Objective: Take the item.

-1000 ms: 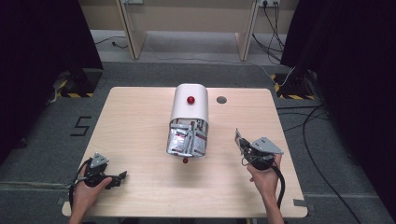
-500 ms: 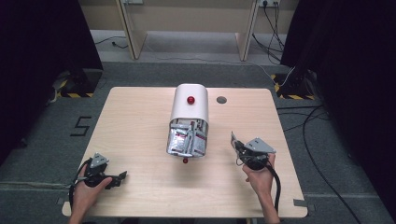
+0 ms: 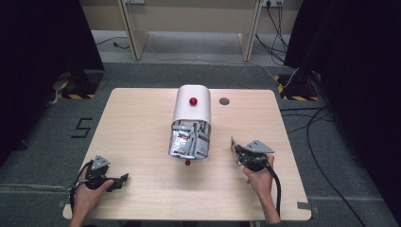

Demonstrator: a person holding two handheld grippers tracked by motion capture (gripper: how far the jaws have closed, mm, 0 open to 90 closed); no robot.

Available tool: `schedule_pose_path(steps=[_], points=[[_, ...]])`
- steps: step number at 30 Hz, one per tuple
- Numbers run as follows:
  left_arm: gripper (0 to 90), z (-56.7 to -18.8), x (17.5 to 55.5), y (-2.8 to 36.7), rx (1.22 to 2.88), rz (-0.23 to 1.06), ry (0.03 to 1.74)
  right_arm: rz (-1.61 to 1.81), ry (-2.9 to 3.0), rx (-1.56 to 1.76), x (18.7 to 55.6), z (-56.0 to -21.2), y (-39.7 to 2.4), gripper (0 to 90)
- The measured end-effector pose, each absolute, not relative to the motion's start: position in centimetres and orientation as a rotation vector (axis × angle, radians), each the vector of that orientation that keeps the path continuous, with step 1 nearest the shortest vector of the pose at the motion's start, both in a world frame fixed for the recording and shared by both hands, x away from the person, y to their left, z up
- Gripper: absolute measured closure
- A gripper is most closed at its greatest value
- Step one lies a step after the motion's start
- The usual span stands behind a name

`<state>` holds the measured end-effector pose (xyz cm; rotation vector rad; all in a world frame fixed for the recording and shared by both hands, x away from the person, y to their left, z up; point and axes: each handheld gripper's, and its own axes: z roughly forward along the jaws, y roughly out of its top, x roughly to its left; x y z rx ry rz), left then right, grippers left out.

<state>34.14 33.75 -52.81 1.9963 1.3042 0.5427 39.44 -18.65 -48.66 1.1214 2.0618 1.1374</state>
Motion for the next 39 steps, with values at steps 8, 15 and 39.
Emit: schedule_pose_path(steps=[8,15,39], points=[[0.0,-52.8,34.1,33.8,1.996,0.543,1.304,1.099,2.061,1.14,40.0,-49.2,-19.2,84.5],[0.0,-52.8,34.1,33.8,1.996,0.543,1.304,1.093,2.053,1.176,40.3,-49.1,-19.8,78.9],[0.0,-52.8,34.1,33.8,1.996,0.543,1.304,0.953,2.022,1.225,40.9,-49.6,-21.1,67.0]])
